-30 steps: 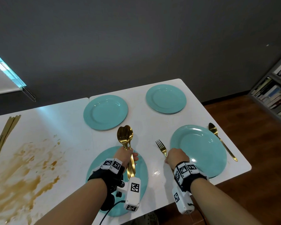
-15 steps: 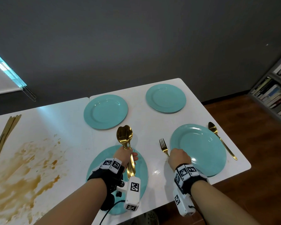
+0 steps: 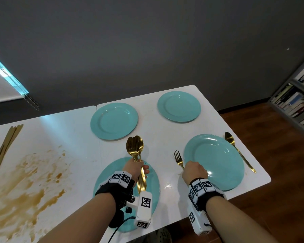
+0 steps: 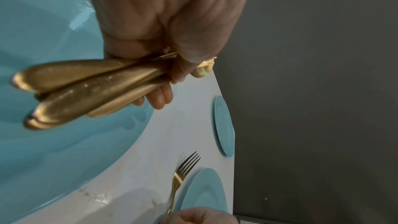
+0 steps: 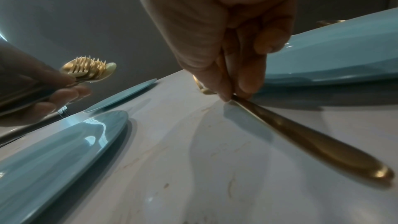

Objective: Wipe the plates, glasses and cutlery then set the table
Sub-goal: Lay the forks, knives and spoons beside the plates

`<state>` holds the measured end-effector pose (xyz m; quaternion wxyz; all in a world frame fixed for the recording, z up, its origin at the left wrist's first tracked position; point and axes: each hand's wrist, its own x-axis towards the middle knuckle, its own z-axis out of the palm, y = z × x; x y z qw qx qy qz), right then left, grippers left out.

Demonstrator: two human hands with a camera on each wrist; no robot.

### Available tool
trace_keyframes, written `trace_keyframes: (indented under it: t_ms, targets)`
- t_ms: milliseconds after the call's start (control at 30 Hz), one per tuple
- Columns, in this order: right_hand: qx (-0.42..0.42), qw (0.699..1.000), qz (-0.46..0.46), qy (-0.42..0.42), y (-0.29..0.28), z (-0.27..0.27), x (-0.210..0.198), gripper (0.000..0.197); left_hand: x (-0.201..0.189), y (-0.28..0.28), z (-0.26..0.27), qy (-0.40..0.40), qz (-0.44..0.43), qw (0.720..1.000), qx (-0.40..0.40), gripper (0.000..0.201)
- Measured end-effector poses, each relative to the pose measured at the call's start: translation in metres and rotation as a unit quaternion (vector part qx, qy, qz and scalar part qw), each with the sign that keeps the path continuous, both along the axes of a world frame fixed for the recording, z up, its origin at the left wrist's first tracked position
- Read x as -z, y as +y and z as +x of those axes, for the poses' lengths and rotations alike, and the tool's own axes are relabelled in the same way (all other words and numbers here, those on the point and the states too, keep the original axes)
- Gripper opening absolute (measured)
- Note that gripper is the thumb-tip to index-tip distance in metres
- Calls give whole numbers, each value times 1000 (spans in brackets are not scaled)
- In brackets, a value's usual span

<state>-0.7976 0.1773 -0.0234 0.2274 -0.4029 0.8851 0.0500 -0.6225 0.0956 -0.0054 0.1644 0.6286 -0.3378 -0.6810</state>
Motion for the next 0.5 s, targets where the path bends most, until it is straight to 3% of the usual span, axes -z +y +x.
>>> trace_keyframes:
  t_ms: [300,500]
  targets:
    - [4,1000,-13,-2,3,2,-3,23,0,1,-3,1,2,1000,7,16]
    - [-6,994,-71,-83,-14,8,-18,26,-5,4,-6,11,7,1000,10,13]
